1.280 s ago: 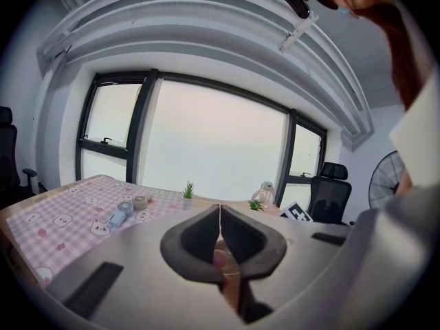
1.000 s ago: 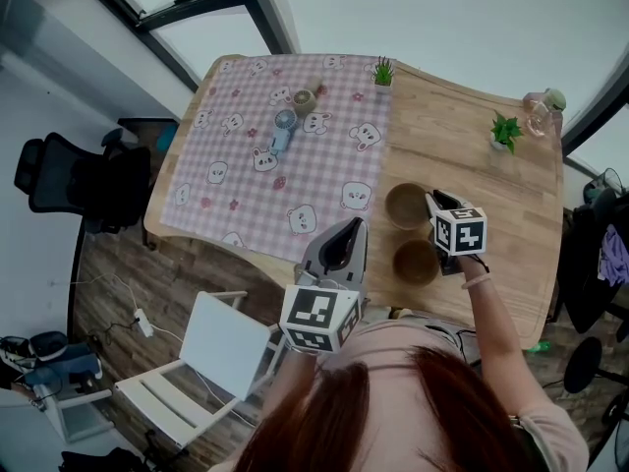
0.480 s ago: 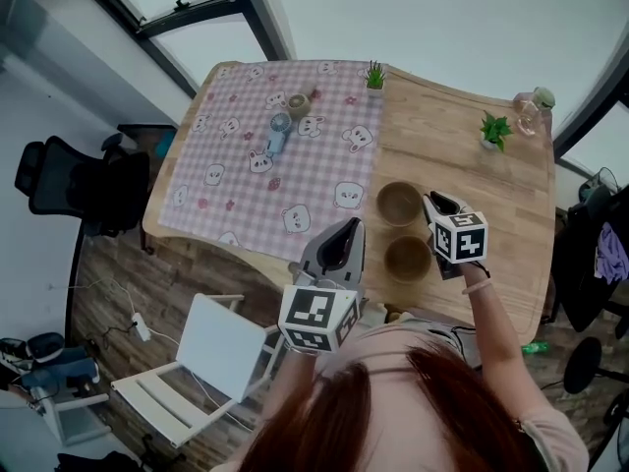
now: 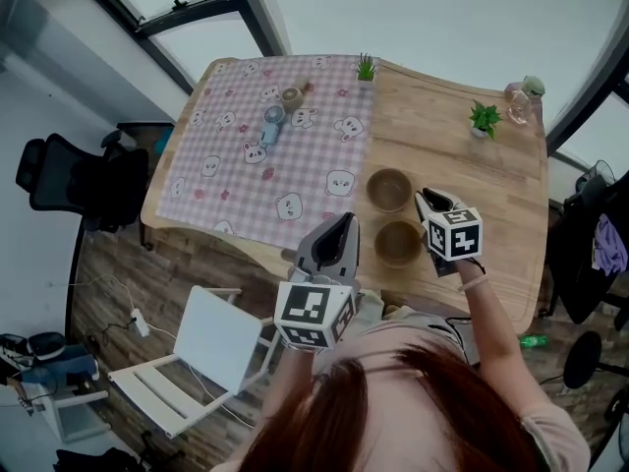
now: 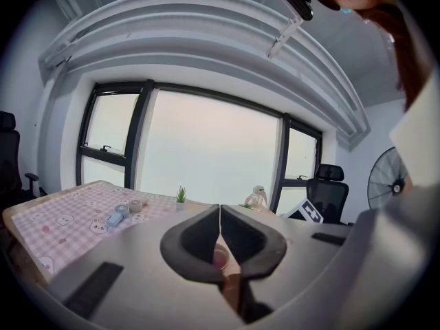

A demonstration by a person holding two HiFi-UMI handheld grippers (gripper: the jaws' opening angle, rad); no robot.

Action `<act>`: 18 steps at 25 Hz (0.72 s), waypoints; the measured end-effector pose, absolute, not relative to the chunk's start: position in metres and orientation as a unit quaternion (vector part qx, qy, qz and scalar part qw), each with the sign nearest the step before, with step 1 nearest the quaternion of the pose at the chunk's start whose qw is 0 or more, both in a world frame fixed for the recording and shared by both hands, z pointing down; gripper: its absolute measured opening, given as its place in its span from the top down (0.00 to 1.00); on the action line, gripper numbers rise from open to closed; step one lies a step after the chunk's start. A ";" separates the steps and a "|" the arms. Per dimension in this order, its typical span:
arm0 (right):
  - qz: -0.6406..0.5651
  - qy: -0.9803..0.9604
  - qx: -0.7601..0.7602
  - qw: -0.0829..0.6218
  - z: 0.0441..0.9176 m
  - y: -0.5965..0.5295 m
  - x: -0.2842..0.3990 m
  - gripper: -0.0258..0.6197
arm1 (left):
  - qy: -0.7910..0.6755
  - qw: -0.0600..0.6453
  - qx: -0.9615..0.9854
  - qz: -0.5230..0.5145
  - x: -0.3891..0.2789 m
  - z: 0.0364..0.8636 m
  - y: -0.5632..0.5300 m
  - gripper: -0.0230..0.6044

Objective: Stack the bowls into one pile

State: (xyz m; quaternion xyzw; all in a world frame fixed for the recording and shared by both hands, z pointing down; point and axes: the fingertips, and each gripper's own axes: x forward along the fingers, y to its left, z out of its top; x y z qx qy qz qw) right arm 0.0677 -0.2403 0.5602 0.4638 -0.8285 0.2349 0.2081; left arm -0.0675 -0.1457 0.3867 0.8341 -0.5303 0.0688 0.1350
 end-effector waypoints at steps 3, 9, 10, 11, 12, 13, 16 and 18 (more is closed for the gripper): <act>0.233 -0.832 0.458 0.209 0.560 -0.233 0.068 0.87 | -0.532 0.134 0.833 0.069 -0.063 0.387 -0.140 0.95; 0.237 -0.836 0.444 0.218 0.566 -0.215 0.071 0.87 | -0.539 0.136 0.828 0.067 -0.054 0.388 -0.126 0.95; 0.238 -0.837 0.441 0.220 0.567 -0.212 0.072 0.87 | -0.540 0.137 0.828 0.067 -0.053 0.388 -0.124 0.95; 0.239 -0.838 0.438 0.221 0.568 -0.209 0.072 0.87 | -0.541 0.137 0.827 0.067 -0.052 0.389 -0.121 0.95; 0.240 -0.839 0.435 0.223 0.569 -0.206 0.072 0.87 | -0.543 0.138 0.826 0.067 -0.050 0.389 -0.119 0.94; 0.240 -0.840 0.432 0.224 0.570 -0.203 0.072 0.87 | -0.544 0.138 0.825 0.067 -0.048 0.390 -0.116 0.95; 0.242 -0.843 0.423 0.228 0.573 -0.194 0.072 0.86 | -0.549 0.139 0.822 0.067 -0.044 0.389 -0.108 0.94; 0.244 -0.844 0.419 0.229 0.575 -0.189 0.073 0.86 | -0.551 0.138 0.821 0.067 -0.041 0.389 -0.103 0.95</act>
